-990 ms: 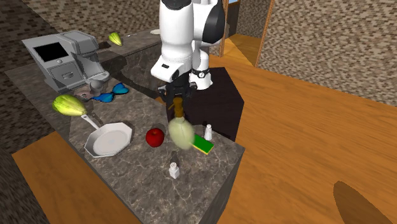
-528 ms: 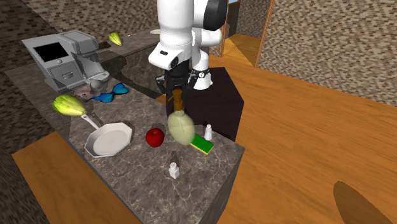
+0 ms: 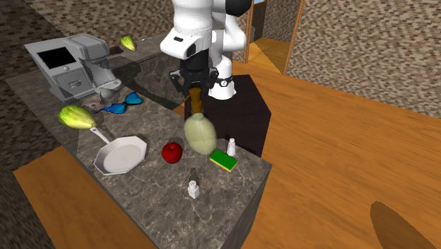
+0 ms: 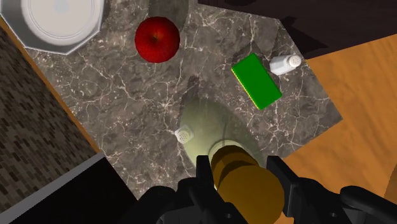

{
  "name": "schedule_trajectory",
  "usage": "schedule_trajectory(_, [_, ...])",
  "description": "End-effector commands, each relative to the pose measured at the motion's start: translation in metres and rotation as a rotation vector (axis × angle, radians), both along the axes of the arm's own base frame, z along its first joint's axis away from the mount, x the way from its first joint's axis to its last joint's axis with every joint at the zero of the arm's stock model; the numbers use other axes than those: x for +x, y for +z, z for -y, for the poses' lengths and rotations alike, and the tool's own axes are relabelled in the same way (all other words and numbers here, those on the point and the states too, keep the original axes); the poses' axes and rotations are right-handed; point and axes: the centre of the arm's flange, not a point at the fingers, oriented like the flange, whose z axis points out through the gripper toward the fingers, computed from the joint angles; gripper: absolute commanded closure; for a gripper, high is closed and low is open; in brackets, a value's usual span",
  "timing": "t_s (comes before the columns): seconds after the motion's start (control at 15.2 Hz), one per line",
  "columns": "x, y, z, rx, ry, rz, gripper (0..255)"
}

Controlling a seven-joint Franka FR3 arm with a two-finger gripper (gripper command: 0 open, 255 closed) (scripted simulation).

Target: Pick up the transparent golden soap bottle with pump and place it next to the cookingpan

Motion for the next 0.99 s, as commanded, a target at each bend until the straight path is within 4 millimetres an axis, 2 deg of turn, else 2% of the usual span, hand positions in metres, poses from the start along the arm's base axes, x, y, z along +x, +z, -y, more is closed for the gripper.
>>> schedule_trajectory(0.0, [0.002, 0.012, -0.001, 0.000, 0.000, 0.000, 255])
schedule_trajectory(0.73, [0.002, 0.068, -0.001, 0.000, 0.000, 0.000, 255])
schedule_trajectory(0.92, [-0.034, 0.068, 0.017, 0.000, 0.000, 0.000, 255])
